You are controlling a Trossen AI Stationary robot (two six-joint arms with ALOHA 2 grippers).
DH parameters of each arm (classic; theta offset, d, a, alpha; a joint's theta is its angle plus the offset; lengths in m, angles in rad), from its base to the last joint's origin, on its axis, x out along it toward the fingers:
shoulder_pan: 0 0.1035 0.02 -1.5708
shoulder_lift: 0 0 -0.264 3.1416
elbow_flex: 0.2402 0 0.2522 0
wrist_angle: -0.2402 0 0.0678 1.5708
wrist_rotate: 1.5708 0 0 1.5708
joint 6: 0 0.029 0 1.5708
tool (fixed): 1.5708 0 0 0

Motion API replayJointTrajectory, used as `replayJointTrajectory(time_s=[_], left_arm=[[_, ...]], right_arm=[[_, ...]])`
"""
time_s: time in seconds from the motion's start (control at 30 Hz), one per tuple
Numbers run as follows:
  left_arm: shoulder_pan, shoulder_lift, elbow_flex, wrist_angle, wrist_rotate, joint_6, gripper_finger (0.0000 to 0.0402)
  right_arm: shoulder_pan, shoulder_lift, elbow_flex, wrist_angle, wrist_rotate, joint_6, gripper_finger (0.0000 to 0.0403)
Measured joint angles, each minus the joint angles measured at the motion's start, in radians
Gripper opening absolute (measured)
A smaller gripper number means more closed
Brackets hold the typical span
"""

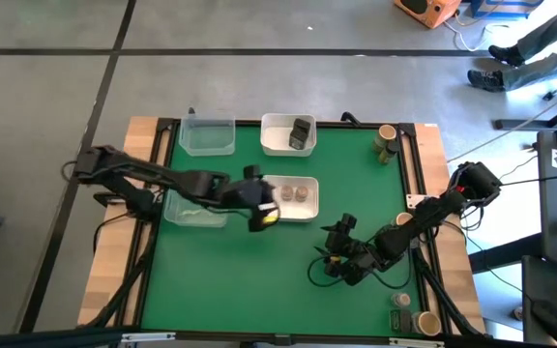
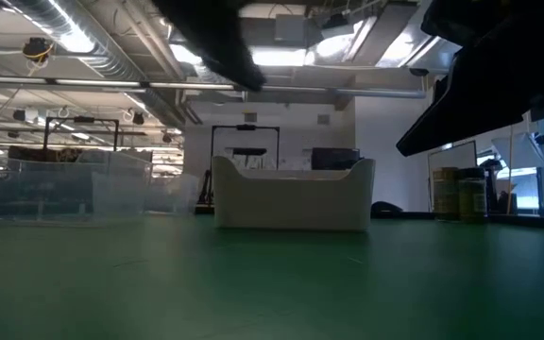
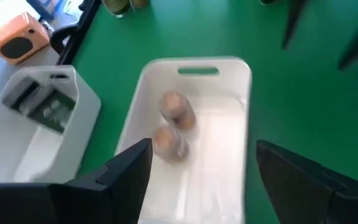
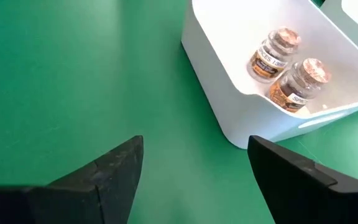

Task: Sort spices by type
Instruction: Put the bottom brown seasoning bottle into the bottom white bin

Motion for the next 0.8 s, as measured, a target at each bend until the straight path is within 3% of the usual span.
replayJointTrajectory(time_s=[0.13,0.27,0.47,0.6,0.8], left_arm=[[-0.083,-0.13,-0.181,0.103,-0.041,-0.071,0.0269],[-0.163,-0.222,-0.397,0.364,-0.048,-0.099,0.0269],[-0.221,-0.232,-0.665,0.948,-0.056,-0.105,0.0269],[-0.239,-0.198,-0.771,1.133,-0.056,-0.145,0.0269],[-0.265,-0.148,-0.813,1.168,-0.056,-0.179,0.0269]], right_arm=[[-0.009,0.0,0.0,0.021,-0.001,-0.011,0.0287],[-0.016,-0.001,0.03,-0.011,-0.058,-0.015,0.0287],[-0.013,-0.036,0.219,-0.397,-0.172,0.116,0.0287],[-0.013,-0.042,0.363,-0.674,-0.374,0.309,0.0287],[-0.012,-0.042,0.446,-0.859,-0.765,0.668,0.0287]])
